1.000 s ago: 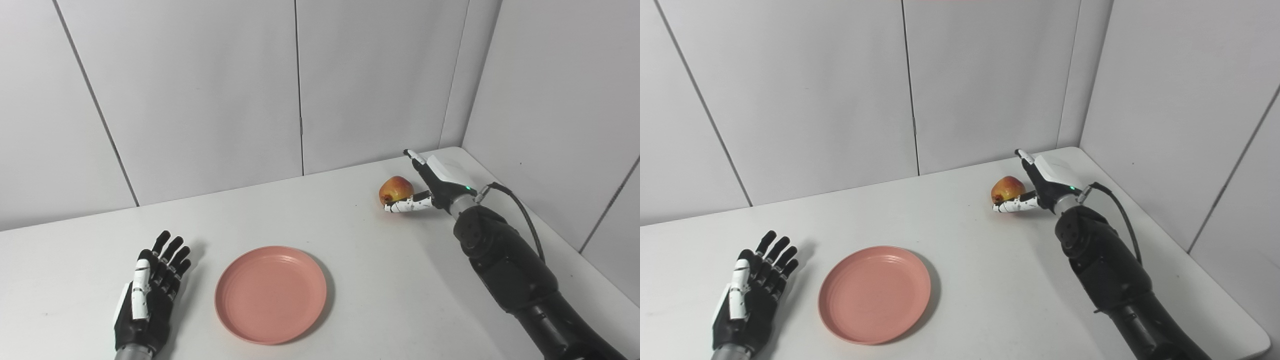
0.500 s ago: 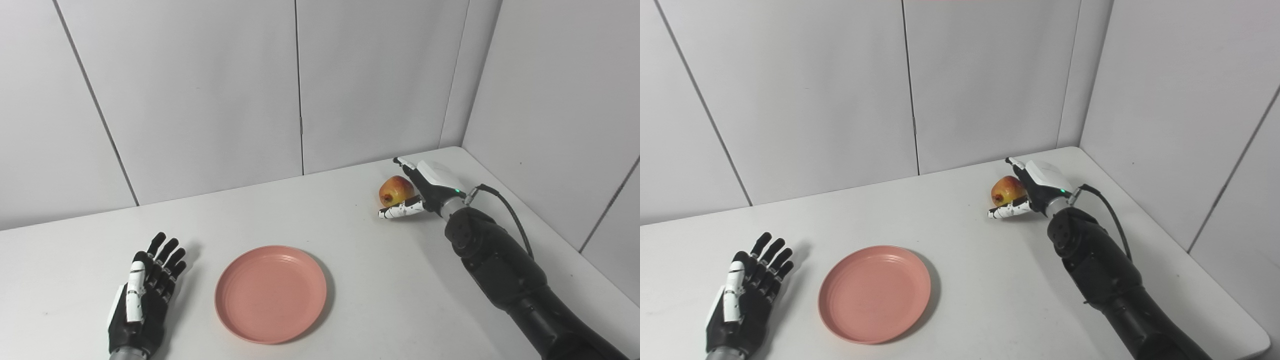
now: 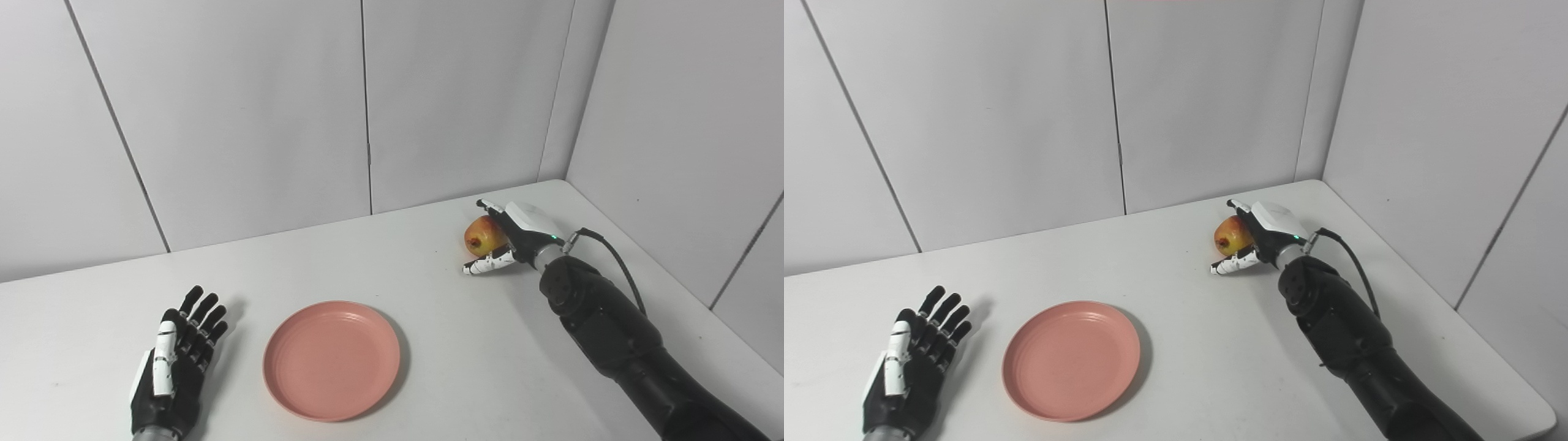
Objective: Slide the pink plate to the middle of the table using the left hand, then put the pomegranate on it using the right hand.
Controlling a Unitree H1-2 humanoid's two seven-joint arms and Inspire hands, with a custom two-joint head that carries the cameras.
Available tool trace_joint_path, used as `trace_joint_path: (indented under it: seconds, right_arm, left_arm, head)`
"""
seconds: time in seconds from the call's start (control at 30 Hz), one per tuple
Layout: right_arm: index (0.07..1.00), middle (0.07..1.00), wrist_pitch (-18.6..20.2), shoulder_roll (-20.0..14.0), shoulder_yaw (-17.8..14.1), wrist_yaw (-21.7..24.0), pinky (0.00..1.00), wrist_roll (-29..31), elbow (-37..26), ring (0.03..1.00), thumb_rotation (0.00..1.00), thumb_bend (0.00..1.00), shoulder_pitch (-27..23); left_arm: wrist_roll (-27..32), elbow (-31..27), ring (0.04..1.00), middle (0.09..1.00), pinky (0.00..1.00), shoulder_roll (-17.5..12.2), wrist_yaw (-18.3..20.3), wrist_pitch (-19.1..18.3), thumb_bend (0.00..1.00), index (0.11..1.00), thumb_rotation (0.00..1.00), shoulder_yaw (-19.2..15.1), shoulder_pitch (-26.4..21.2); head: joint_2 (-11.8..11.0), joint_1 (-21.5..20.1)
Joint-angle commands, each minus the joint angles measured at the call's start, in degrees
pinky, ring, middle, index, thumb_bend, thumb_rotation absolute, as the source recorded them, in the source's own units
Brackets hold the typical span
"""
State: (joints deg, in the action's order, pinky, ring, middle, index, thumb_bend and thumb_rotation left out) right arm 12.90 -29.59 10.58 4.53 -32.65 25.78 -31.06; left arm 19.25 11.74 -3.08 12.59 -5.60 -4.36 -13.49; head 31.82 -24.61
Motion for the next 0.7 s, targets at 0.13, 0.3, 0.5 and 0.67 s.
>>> trace_joint_path:
  seconds: [0.13, 0.3, 0.5, 0.67]
  right_arm:
    - [0.915, 0.914, -2.6, -0.7, 0.4, -3.0, 0.76, -0.6, 1.8, 0.863, 0.36, 0.92, -4.9]
    - [0.908, 0.908, -3.5, -0.6, 0.7, -4.2, 0.76, 0.0, 4.1, 0.86, 0.35, 0.91, -5.7]
    - [0.892, 0.898, -4.2, -0.6, 0.2, -5.3, 0.76, 0.7, 4.6, 0.855, 0.33, 0.87, -5.8]
    - [0.855, 0.868, -6.1, -0.2, -0.2, -7.9, 0.74, 1.3, 6.4, 0.827, 0.32, 0.82, -5.9]
  left_arm:
    - [-0.2, 1.0, 0.923, 0.924, 0.94, -0.3, -0.4, -3.3, 0.37, 0.908, 1.0, 0.1, 1.6]
    - [-0.4, 0.8, 0.921, 0.923, 0.94, -0.4, -0.5, -3.3, 0.37, 0.909, 1.0, 0.3, 1.7]
    - [-0.3, 0.9, 0.923, 0.925, 0.94, -0.4, -0.3, -3.1, 0.37, 0.911, 1.0, 0.2, 1.7]
    - [-0.1, 0.7, 0.925, 0.924, 0.95, -0.4, -0.2, -3.4, 0.38, 0.91, 1.0, 0.2, 1.7]
  head:
    - [0.3, 0.3]
    - [0.4, 0.3]
    - [0.6, 0.4]
    - [0.8, 0.5]
